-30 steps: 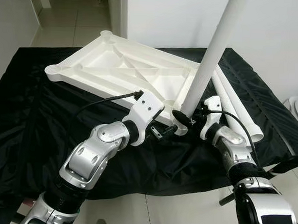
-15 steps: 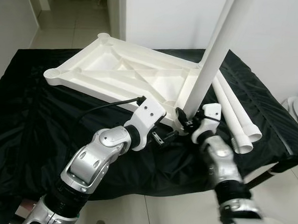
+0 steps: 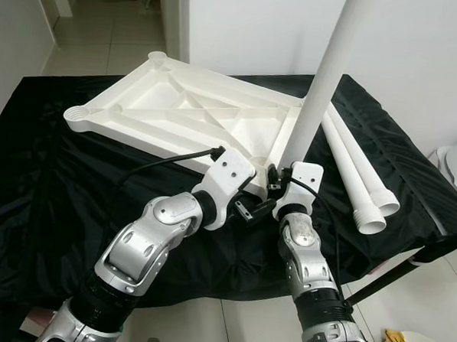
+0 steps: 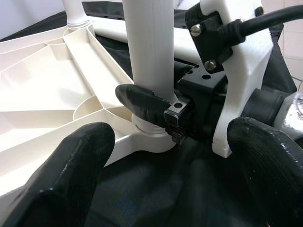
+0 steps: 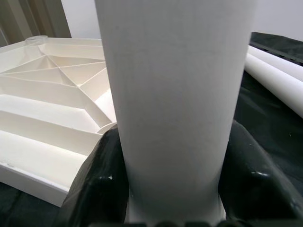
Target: Building children table
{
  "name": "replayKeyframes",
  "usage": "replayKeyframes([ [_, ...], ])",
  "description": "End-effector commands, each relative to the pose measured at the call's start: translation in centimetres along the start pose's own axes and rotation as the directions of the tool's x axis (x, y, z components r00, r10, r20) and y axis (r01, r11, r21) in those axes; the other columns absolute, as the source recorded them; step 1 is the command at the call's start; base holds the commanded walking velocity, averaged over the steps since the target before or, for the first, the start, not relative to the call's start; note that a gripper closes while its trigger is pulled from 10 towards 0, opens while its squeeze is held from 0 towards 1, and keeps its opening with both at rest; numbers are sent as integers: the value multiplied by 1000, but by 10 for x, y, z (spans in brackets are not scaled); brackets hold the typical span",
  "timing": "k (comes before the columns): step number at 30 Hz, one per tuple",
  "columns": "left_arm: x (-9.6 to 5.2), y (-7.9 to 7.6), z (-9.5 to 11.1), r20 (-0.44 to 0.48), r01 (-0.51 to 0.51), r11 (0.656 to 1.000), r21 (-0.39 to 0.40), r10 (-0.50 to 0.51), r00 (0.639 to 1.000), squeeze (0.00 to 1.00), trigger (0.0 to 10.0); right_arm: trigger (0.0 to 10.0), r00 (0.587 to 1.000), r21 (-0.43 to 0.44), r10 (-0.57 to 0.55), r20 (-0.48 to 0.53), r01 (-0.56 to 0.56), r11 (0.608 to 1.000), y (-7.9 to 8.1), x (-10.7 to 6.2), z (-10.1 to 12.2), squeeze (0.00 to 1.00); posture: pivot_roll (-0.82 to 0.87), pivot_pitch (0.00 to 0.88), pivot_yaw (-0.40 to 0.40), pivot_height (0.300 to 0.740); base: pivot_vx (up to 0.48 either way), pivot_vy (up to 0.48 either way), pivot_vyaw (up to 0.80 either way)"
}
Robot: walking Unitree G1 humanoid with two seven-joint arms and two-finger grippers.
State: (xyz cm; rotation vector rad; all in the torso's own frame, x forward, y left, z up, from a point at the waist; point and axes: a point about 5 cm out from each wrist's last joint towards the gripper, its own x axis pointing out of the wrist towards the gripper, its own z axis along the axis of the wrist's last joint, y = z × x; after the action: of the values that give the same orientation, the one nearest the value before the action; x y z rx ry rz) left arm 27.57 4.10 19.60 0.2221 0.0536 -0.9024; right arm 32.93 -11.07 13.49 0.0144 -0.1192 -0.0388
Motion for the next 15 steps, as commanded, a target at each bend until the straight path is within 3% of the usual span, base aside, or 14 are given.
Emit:
replayKeyframes([
  [1, 1, -2, -3, -10, 39, 999, -2, -39, 999, 0, 10000, 10000, 998, -23, -11, -56, 10, 1000, -2, -5, -11, 0, -74, 0, -19, 740, 0, 0, 0],
  [2, 1, -3, -3, -10, 39, 999, -3, -39, 999, 0, 10000, 10000, 998, -10, 6, -57, -7, 1000, -4, -5, -10, 467, -75, 0, -21, 740, 0, 0, 0],
  [3, 1, -3, -4, -11, 41, 999, -3, -41, 999, 0, 10000, 10000, 998, 32, 48, -42, -46, 998, -5, -6, -6, 1000, -76, 0, -22, 740, 0, 0, 0],
  [9, 1, -3, -3, -9, 41, 999, -7, -41, 999, 0, 10000, 10000, 991, 59, 131, -11, -130, 990, -8, -4, 2, 1000, -81, 0, -20, 740, 0, 0, 0],
  [15, 1, -4, -3, -6, 41, 999, -7, -41, 999, 0, 10000, 10000, 971, 47, 240, 0, -240, 970, -26, 1, 6, 1000, -79, 0, -21, 740, 0, 0, 0],
])
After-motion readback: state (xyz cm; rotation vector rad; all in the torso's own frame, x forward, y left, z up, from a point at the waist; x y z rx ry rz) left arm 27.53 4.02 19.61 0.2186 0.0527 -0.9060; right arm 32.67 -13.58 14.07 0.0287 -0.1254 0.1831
